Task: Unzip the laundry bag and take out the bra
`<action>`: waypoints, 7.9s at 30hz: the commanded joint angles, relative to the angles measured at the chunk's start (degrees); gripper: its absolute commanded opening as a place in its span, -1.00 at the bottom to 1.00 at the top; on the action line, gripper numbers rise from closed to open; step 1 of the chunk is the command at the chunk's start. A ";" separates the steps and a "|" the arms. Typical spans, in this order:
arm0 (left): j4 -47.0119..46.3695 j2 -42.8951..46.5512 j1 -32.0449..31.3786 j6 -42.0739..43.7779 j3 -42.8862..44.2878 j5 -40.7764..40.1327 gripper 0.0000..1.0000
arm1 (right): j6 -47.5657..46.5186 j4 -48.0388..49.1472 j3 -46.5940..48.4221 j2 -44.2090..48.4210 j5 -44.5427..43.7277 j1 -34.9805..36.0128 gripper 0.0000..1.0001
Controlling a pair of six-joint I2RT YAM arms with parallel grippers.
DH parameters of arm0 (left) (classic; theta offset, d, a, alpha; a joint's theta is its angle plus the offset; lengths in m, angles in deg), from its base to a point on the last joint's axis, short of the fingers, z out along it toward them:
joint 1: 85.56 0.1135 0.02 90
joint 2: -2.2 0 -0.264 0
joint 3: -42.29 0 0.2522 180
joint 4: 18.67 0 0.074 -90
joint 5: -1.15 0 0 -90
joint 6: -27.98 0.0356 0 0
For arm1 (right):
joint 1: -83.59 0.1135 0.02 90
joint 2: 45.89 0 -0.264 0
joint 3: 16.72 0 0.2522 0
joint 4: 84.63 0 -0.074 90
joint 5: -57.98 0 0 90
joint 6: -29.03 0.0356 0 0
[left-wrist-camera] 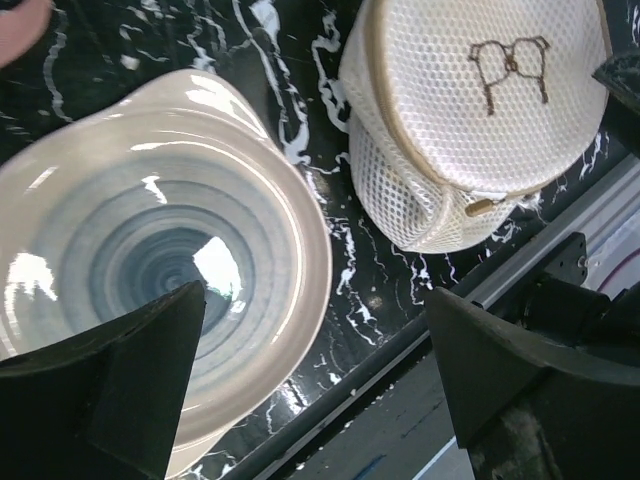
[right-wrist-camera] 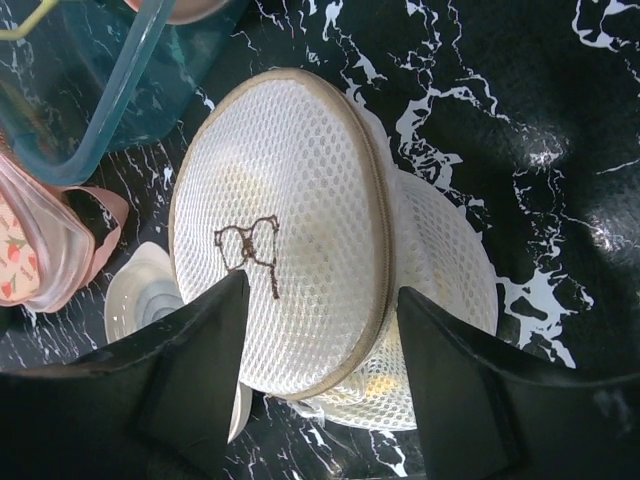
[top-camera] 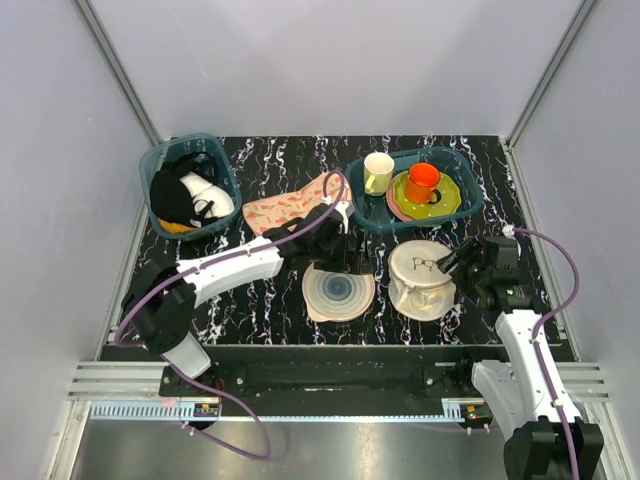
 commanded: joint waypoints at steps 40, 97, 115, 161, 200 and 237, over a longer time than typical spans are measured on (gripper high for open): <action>-14.47 16.79 8.48 -14.17 -6.32 14.83 0.98 | 21.35 33.09 9.21 -0.48 28.76 0.38 -1.00; -23.21 11.86 7.43 -28.08 -8.18 -3.51 -1.00 | 4.38 2.34 11.85 7.25 9.70 15.02 0.02; -16.78 13.26 7.16 -26.84 -6.77 -6.51 -1.00 | 7.56 16.84 11.58 -11.11 -9.83 41.50 0.17; -11.77 13.26 8.92 -22.54 -2.29 -0.98 -1.00 | -3.78 10.88 11.76 -12.45 -25.11 43.36 -1.00; -16.41 -0.97 1.36 -18.31 4.15 13.35 0.93 | 1.32 7.27 4.38 -1.45 -14.31 36.15 -1.00; -10.71 -8.97 8.12 -12.88 10.54 8.87 -1.00 | 4.83 -4.33 2.71 2.07 -26.62 35.18 -1.00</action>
